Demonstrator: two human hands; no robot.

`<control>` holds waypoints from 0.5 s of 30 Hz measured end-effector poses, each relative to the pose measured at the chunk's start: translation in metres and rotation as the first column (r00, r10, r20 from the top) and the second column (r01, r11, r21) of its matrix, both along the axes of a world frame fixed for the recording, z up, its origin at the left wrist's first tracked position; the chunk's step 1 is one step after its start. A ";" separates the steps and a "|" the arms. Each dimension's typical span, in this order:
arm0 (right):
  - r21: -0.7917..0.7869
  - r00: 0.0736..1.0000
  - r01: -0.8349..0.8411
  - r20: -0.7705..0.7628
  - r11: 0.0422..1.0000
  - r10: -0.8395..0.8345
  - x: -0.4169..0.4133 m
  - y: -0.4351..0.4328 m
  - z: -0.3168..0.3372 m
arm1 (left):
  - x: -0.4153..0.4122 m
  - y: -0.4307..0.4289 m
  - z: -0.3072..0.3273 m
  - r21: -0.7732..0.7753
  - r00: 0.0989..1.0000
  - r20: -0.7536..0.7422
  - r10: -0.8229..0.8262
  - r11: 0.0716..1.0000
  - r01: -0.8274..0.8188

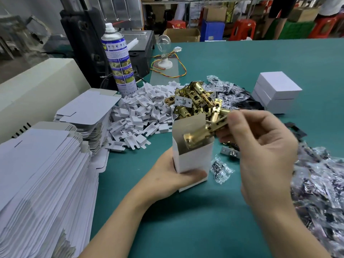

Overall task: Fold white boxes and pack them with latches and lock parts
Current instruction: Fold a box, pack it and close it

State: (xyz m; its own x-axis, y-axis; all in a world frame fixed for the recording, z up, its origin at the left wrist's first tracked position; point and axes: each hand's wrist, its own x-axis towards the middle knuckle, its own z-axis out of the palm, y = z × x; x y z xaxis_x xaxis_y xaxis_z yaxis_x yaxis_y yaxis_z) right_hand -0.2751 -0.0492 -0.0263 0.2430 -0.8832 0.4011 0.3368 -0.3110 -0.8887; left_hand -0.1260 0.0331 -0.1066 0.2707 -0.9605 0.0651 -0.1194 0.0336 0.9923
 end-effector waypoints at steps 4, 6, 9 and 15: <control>-0.152 0.978 0.053 -0.191 0.987 -0.082 0.001 0.003 -0.006 | -0.002 0.000 0.002 -0.032 0.999 0.029 0.020 0.999 -0.019; -0.219 0.964 0.081 -0.230 0.972 -0.132 0.001 0.004 -0.007 | -0.003 0.000 0.004 -0.031 0.999 0.049 0.012 0.999 -0.010; -0.306 0.941 0.099 -0.282 0.947 -0.189 0.002 0.005 -0.007 | -0.004 0.000 0.005 -0.035 0.996 0.082 0.025 0.999 -0.022; -0.452 0.863 0.025 -0.440 0.892 -0.247 0.009 0.018 -0.014 | 0.000 -0.002 0.002 -0.052 0.991 0.133 0.009 0.999 -0.002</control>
